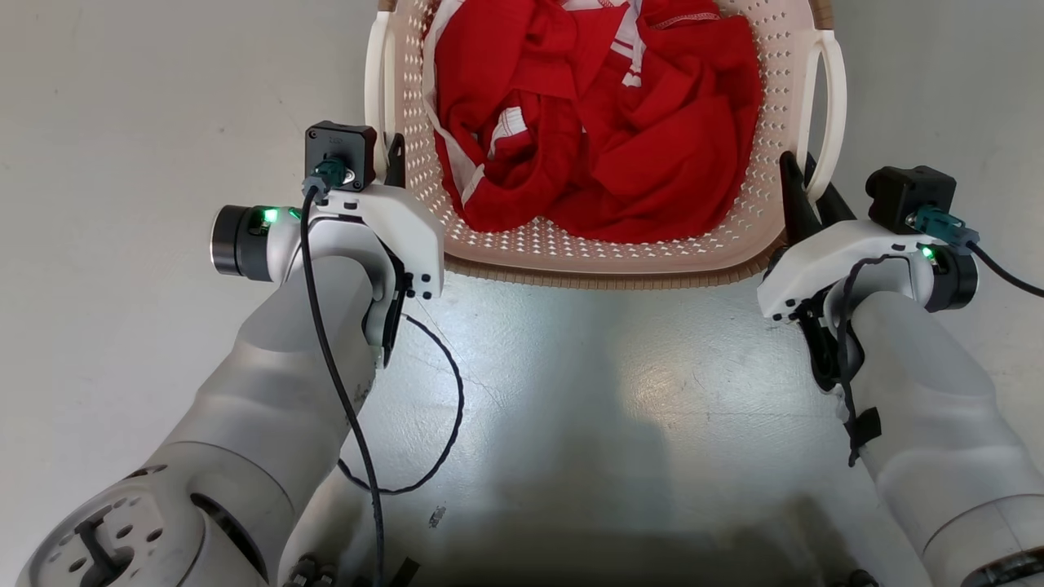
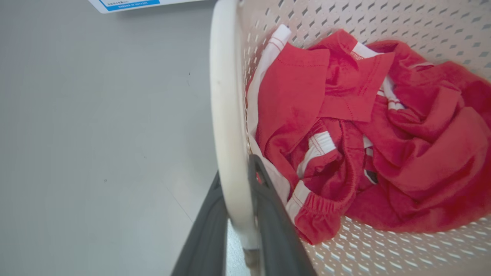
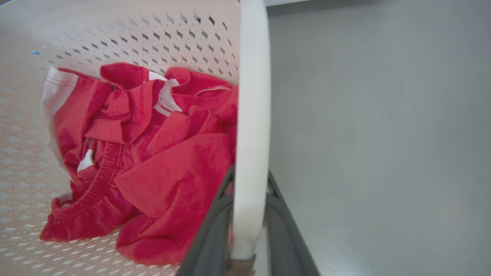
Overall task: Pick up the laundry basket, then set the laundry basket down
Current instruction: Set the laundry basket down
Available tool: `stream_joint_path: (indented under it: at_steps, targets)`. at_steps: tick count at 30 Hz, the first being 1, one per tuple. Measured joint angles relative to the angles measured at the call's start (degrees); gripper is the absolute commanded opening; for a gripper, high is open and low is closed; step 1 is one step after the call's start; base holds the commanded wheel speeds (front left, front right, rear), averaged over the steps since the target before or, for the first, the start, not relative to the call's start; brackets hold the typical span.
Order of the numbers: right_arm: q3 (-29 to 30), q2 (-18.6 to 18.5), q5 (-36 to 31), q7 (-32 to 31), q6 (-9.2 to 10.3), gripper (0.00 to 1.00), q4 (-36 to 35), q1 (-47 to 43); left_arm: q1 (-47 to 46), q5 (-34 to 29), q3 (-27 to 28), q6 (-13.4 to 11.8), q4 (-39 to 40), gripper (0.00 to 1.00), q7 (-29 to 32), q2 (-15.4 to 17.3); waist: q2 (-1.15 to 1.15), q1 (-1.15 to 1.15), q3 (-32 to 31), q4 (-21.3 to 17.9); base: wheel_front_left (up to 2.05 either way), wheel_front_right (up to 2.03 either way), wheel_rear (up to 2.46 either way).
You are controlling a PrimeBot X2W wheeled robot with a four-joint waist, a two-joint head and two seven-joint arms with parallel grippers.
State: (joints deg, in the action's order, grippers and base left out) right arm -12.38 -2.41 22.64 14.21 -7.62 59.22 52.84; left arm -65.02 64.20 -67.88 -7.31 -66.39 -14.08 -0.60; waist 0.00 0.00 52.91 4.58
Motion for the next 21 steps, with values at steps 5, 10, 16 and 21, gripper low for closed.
stream_joint_path:
  at_steps: [5, 10, 16, 21]
  targets:
    - [-0.48, -1.05, 0.9, 0.02, 0.0, 1.0, 0.14, 0.07, -0.04, 0.8, 0.27, -1.37, 0.79, 1.0, -0.23, 1.22, 0.0, 0.0, 0.19, 0.12, 0.0, 0.0, 0.0]
    - [-1.81, -1.33, 2.38, 0.08, 0.0, 1.0, 0.07, 0.1, -0.02, 1.36, 0.35, -2.31, 2.01, 1.0, -0.41, 1.99, 0.0, 0.0, 0.39, 0.16, 0.0, 0.0, 0.0]
    - [-3.13, -1.44, 3.32, 0.08, 0.0, 1.0, -0.25, 0.12, 0.26, 1.44, 0.11, -2.79, 3.9, 1.0, -0.41, 1.99, 0.0, 0.0, 0.5, 0.15, 0.0, 0.0, 0.0]
    - [-3.39, -1.48, 3.5, 0.08, 0.07, 1.0, -0.54, 0.12, 0.46, 1.87, 0.03, -3.28, 5.33, 1.0, -0.41, 2.0, 0.0, 0.0, 0.59, 0.26, 0.0, 0.0, 0.0]
